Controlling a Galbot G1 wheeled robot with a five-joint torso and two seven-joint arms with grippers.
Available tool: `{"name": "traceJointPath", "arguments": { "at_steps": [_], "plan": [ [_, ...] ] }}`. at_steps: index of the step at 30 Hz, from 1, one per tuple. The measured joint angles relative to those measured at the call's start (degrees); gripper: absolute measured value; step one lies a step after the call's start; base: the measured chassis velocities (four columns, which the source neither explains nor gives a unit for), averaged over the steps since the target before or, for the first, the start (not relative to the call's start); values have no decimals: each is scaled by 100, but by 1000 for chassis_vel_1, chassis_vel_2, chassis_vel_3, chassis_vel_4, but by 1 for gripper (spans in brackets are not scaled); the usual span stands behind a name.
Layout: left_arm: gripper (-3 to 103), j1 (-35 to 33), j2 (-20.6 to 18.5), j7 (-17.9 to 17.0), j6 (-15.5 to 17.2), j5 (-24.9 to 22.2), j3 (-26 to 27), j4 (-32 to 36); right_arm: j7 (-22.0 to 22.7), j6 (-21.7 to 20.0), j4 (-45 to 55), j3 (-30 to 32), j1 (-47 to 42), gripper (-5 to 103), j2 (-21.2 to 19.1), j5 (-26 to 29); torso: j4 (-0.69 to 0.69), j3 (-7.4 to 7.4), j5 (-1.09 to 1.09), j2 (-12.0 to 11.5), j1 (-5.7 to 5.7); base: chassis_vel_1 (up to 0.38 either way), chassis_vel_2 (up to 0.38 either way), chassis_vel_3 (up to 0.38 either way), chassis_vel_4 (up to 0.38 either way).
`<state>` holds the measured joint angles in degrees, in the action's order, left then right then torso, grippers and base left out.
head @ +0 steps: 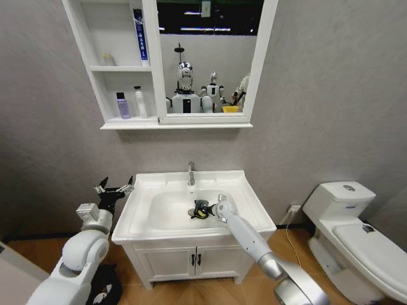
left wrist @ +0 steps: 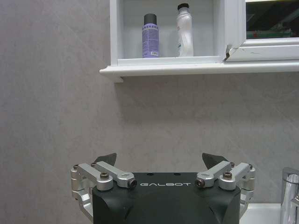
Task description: Move facial cleanser and shampoo from washbasin to cabinet, then wipe washbasin with towel.
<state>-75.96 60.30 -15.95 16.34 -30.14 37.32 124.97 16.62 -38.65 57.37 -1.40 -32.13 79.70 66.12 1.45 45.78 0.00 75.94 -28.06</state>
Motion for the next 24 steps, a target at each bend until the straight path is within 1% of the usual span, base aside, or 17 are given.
{"name": "traceJointPath", "arguments": {
  "at_steps": [5, 6, 8, 14, 20, 22, 24],
  "plan": [
    [100, -20, 4, 3, 0, 5, -6, 13, -369, 174, -66, -41, 10, 3, 90, -135, 0, 2, 1, -2, -1, 0, 0, 0, 0],
    [100, -20, 4, 3, 0, 5, -6, 13, -369, 174, -66, -41, 10, 3, 90, -135, 0, 2, 1, -2, -1, 0, 0, 0, 0],
    [100, -20, -13, 3, 1, 2, -4, 26, -564, 227, -113, -83, 45, 3, 165, -288, -1, 2, 1, -2, -1, 0, 0, 0, 0],
    [100, -16, -31, -1, 14, -16, -1, 39, -726, 293, -163, -168, 132, 3, 290, -398, -1, 1, 1, -2, -1, 0, 0, 0, 0],
    [100, -32, -53, -5, 15, -18, 20, 35, -1061, 445, -414, -209, 295, 3, 516, -487, 0, 0, 0, 1, 0, 0, 0, 0, 0],
    [100, -32, -68, -6, 15, -22, 27, 36, -1084, 457, -454, -203, 316, 3, 565, -512, 0, -1, 0, 1, 0, 0, 0, 0, 0],
    [100, -20, -87, -7, 16, -36, 38, 36, -1002, 430, -457, -206, 317, 3, 595, -513, 0, -1, 0, 1, 1, 0, 0, 0, 0]
  ]
}}
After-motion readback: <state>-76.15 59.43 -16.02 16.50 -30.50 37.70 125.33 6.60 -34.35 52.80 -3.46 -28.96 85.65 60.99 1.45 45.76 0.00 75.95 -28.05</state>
